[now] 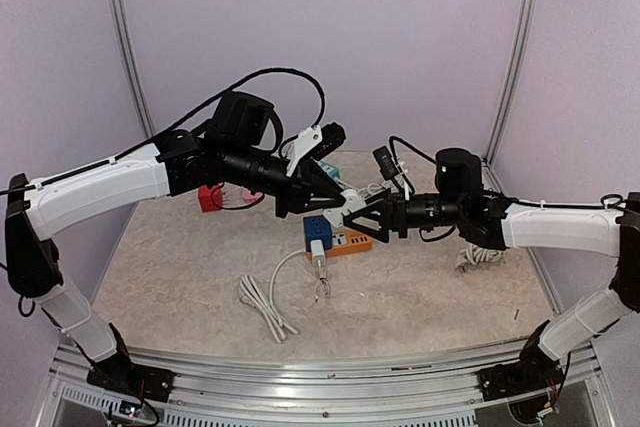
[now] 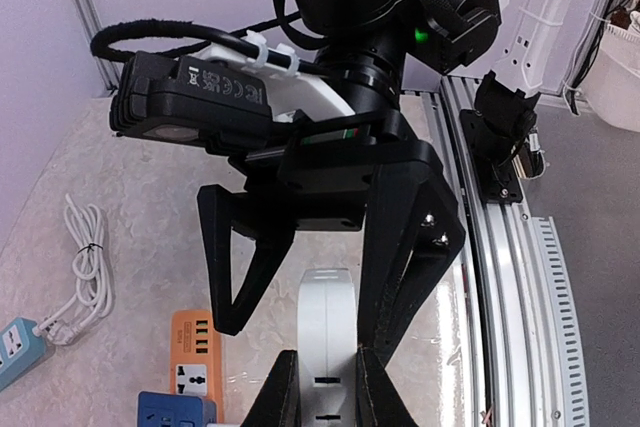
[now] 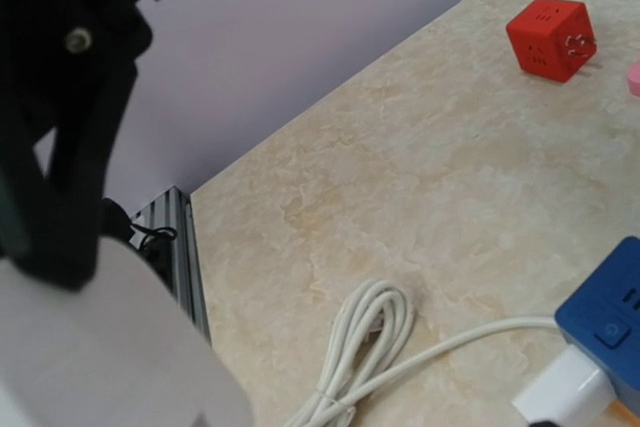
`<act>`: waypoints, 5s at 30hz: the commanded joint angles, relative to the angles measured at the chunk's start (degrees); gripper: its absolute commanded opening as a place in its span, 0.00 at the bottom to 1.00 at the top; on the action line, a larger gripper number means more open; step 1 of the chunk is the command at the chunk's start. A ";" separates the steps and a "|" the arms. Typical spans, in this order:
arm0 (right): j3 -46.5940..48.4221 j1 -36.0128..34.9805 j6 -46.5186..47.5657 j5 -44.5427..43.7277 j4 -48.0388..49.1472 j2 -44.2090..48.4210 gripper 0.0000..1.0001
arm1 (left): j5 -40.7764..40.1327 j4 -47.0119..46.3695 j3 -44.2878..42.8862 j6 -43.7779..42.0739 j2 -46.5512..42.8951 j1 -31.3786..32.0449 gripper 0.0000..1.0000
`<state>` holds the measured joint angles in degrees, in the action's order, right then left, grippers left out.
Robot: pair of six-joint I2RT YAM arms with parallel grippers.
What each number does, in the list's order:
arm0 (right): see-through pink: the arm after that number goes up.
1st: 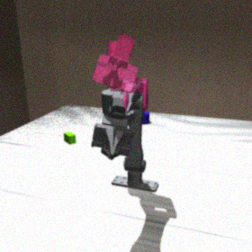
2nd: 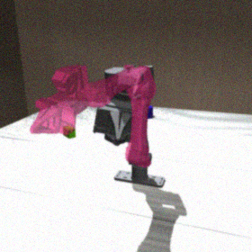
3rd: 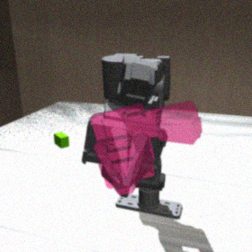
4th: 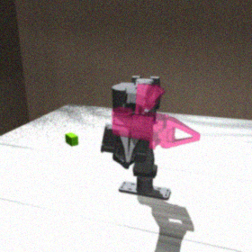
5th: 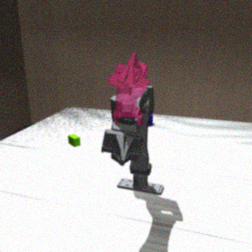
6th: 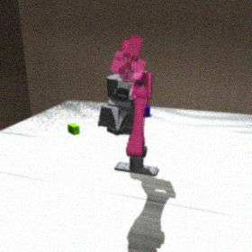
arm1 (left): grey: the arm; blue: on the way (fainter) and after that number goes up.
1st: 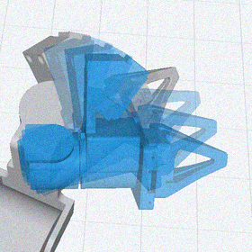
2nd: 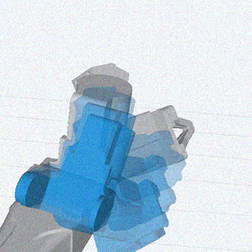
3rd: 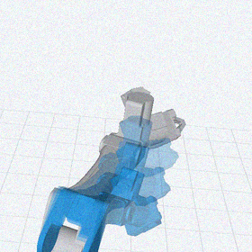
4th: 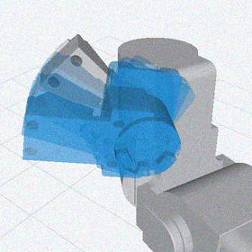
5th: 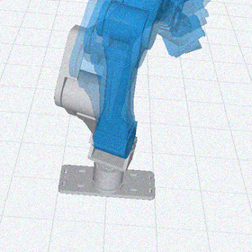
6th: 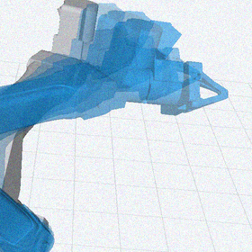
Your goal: Pull the plug off the socket
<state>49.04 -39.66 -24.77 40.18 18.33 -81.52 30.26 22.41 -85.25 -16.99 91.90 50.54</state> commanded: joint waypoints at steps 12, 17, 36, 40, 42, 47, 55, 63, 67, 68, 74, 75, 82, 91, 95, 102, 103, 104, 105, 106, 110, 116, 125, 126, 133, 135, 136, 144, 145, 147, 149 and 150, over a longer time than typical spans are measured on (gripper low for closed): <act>3.95 0.23 1.75 -2.58 -0.72 0.67 0.86 | 10.01 5.07 -0.08 -0.73 -0.30 1.14 0.00; 4.76 0.84 2.70 -1.00 -1.64 0.65 0.86 | 12.18 7.02 -0.75 -0.78 -0.08 1.22 0.00; 7.05 2.22 5.38 -6.39 -7.14 2.68 0.84 | 13.05 10.71 -3.16 1.13 1.94 1.11 0.00; 6.40 2.22 6.76 -10.38 -8.75 4.63 0.84 | 12.63 10.51 -3.79 2.40 2.61 0.90 0.00; 5.90 2.22 7.01 -10.92 -8.56 5.28 0.84 | 12.58 10.31 -3.89 2.79 2.92 0.75 0.00; 6.16 2.22 7.54 -8.52 -8.11 6.14 0.85 | 11.90 10.32 -4.13 4.20 3.58 -0.16 0.00; 7.00 2.22 9.04 -5.84 -10.55 7.91 0.86 | 5.56 7.29 -0.90 7.38 1.96 -4.13 0.00; 5.63 2.22 11.27 -8.26 -14.56 9.97 0.88 | -12.17 5.60 5.34 9.70 -4.07 -9.33 0.00; 3.92 2.22 11.24 -8.28 -14.62 10.61 0.88 | -18.12 10.01 5.32 10.18 -2.67 -13.81 0.00; 3.48 2.22 11.24 -8.47 -14.70 10.87 0.88 | -18.15 10.81 5.43 9.65 -2.19 -14.63 0.00; 1.74 2.21 11.28 -9.31 -15.22 12.11 0.88 | -27.65 11.06 5.91 5.09 2.03 -16.70 0.04; 1.61 2.22 11.34 -9.43 -15.31 12.28 0.88 | -28.99 10.42 6.07 3.82 2.90 -16.71 0.07; 0.74 2.22 11.51 -9.62 -15.81 12.65 0.89 | -38.57 8.74 2.12 -1.28 12.45 -18.22 0.00; -0.33 2.22 11.81 -9.96 -16.92 13.83 0.89 | -47.87 1.44 0.84 -4.27 21.80 -18.79 0.00; -0.81 2.22 11.66 -10.26 -17.06 14.26 0.89 | -51.94 -4.95 3.11 -6.68 22.61 -18.73 0.00; -0.96 2.22 11.64 -10.67 -17.15 14.19 0.91 | -54.12 -11.93 6.18 -10.03 23.21 -18.49 0.00; -0.96 2.22 11.60 -10.67 -17.10 14.15 0.91 | -54.35 -12.94 6.75 -10.39 23.37 -18.40 0.00; -0.96 2.20 11.52 -10.65 -17.10 14.19 0.91 | -54.57 -13.87 7.30 -10.64 23.47 -18.30 0.00; -0.89 2.22 11.59 -10.59 -17.10 14.19 0.91 | -54.72 -14.56 7.71 -10.72 23.62 -18.21 0.01; -0.87 2.22 11.51 -10.36 -17.10 14.19 0.91 | -54.82 -15.04 7.95 -10.85 23.71 -18.08 0.02; -0.97 2.22 11.34 -9.95 -17.10 14.10 0.91 | -55.04 -16.75 8.89 -11.14 24.42 -17.51 0.05; -1.26 2.23 11.29 -10.21 -17.11 14.26 0.91 | -54.34 -16.92 9.03 -10.49 26.97 -17.41 0.10; -1.54 2.22 11.36 -10.58 -16.98 14.45 0.94 | -48.98 -14.71 9.39 -6.50 26.82 -17.00 0.39; -1.60 2.22 11.34 -10.79 -16.74 14.39 0.95 | -48.44 -14.61 9.63 -6.05 26.18 -16.93 0.43; 1.27 2.22 12.95 -12.11 -17.95 12.25 1.00 | -43.97 -12.50 10.12 -2.24 18.04 -16.60 0.80; 2.38 2.22 13.92 -12.44 -19.11 11.88 0.99 | -43.39 -12.47 10.03 -0.52 15.30 -16.29 0.97; 2.62 2.34 14.21 -12.15 -19.23 11.75 1.00 | -43.12 -12.36 9.88 0.70 13.37 -16.27 0.99; 3.49 5.31 9.29 -11.98 -18.51 10.00 1.00 | -51.57 -16.28 13.00 7.17 1.23 -12.94 0.99; 3.84 5.57 8.88 -14.44 -18.95 9.98 1.00 | -53.44 -18.21 14.56 7.81 -0.78 -11.98 0.99; 3.77 5.94 8.96 -18.59 -19.95 10.01 1.00 | -55.78 -20.26 17.12 11.77 -4.35 -10.69 0.99; 3.64 6.12 10.68 -22.04 -20.54 9.46 1.00 | -52.13 -17.42 17.90 14.76 -6.41 -10.43 0.99; 4.22 6.17 12.13 -22.90 -21.21 8.60 1.00 | -49.28 -14.12 17.09 16.33 -7.01 -10.46 0.99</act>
<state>51.18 -34.33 -14.48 24.01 -0.25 -71.16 -21.39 4.69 -69.38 -8.23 87.53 39.55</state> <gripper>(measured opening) 0.995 0.987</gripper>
